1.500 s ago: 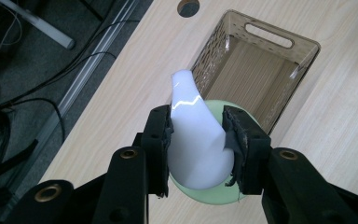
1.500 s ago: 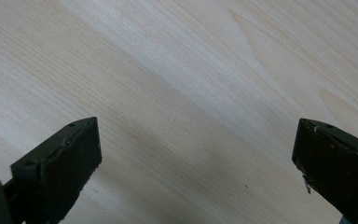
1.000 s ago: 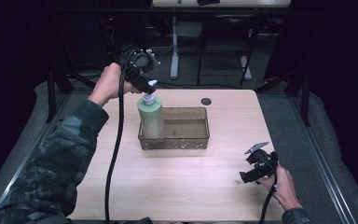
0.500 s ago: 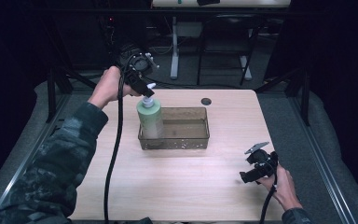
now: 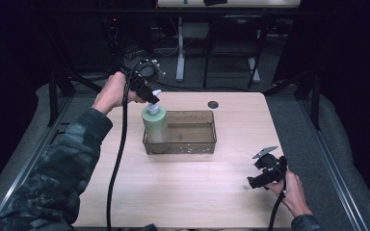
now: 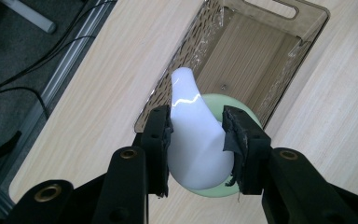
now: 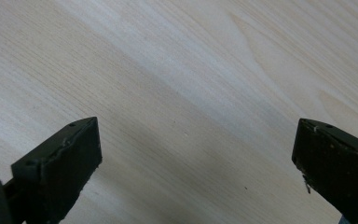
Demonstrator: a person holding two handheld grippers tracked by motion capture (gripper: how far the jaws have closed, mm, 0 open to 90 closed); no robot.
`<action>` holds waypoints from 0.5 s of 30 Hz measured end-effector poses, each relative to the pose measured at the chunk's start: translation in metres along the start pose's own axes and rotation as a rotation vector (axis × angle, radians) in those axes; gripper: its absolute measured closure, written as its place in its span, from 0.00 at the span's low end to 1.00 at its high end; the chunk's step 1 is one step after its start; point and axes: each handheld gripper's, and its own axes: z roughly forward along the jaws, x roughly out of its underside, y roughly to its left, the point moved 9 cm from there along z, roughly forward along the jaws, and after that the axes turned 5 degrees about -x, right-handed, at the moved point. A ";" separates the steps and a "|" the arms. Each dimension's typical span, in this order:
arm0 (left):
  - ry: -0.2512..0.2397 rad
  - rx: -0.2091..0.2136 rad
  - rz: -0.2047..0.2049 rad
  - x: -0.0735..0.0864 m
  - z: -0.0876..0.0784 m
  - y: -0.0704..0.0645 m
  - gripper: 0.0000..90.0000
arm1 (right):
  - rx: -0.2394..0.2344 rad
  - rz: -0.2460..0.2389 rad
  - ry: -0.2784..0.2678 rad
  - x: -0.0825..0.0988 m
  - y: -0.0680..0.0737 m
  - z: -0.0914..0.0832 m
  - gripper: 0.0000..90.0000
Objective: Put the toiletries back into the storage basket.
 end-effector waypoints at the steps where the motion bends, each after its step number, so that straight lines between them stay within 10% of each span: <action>1: -0.005 0.006 -0.007 0.000 -0.001 -0.001 0.70 | 0.000 -0.001 -0.001 0.000 0.000 0.000 0.01; 15: 0.018 0.002 0.021 0.004 -0.004 0.001 0.70 | 0.006 -0.006 0.001 0.001 -0.002 0.000 0.01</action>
